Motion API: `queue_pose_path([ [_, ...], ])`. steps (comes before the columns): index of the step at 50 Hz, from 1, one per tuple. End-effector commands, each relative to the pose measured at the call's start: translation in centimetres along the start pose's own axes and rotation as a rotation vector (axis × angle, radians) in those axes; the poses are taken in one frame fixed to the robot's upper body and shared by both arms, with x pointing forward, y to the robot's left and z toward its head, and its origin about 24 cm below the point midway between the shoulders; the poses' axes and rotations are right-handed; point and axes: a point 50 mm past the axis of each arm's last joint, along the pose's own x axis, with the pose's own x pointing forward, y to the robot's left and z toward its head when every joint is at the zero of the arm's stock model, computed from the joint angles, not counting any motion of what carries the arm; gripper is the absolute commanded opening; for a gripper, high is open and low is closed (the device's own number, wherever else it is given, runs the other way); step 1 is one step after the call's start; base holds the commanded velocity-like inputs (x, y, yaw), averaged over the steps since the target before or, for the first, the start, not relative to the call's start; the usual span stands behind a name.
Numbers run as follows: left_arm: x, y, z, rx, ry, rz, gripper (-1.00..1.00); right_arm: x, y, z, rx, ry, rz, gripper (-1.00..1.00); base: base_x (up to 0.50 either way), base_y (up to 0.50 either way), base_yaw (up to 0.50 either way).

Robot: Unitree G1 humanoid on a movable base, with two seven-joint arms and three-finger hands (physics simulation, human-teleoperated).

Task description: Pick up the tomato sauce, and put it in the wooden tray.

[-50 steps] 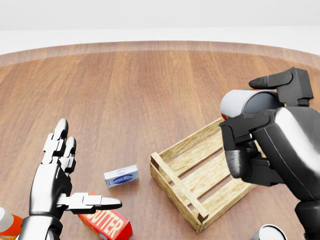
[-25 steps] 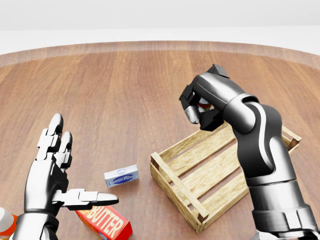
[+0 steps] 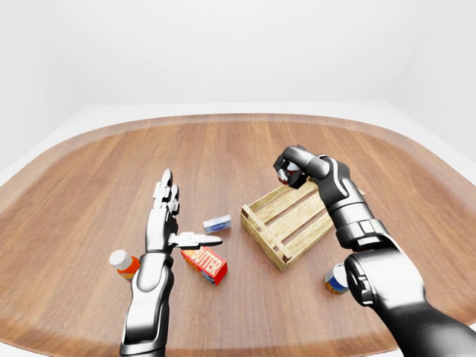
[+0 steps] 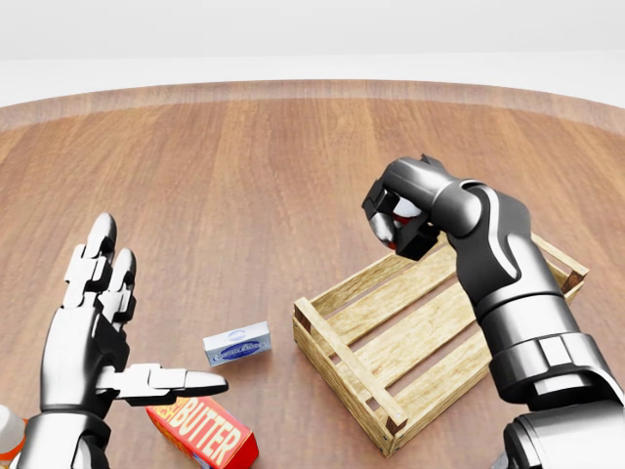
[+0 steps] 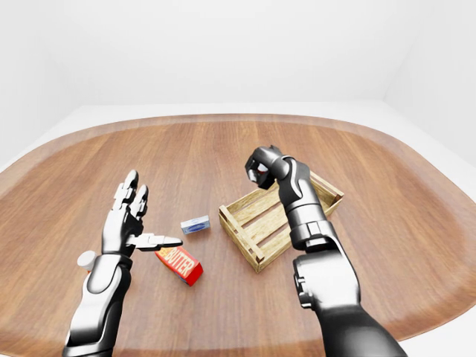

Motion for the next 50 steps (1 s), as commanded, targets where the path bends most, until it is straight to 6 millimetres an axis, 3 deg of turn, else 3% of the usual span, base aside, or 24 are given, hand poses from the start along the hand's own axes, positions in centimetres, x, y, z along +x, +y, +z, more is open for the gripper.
queue_pose_path([
  [1, 0.0, 0.1, 0.2, -0.003, -0.009, 0.002, 1.00, 0.2, 0.1, -1.6, -0.056, 0.094, 0.024, -1.00, 0.00, 0.00, 0.00],
  [15, -0.1, 0.1, 0.4, -0.004, -0.017, 0.003, 1.00, 0.7, 2.9, -4.3, -0.012, 0.182, 0.047, -1.00, 0.00, 0.00, 0.00],
  [37, 0.0, 0.2, 0.8, -0.008, -0.034, 0.001, 1.00, 1.2, 4.1, -4.0, -0.029, 0.192, 0.059, -1.00, 0.00, 0.00, 0.00],
  [50, 0.0, 0.2, 0.7, -0.010, -0.032, 0.003, 1.00, 0.9, 5.1, -6.0, -0.006, 0.253, 0.046, -1.00, 0.00, 0.00, 0.00],
])
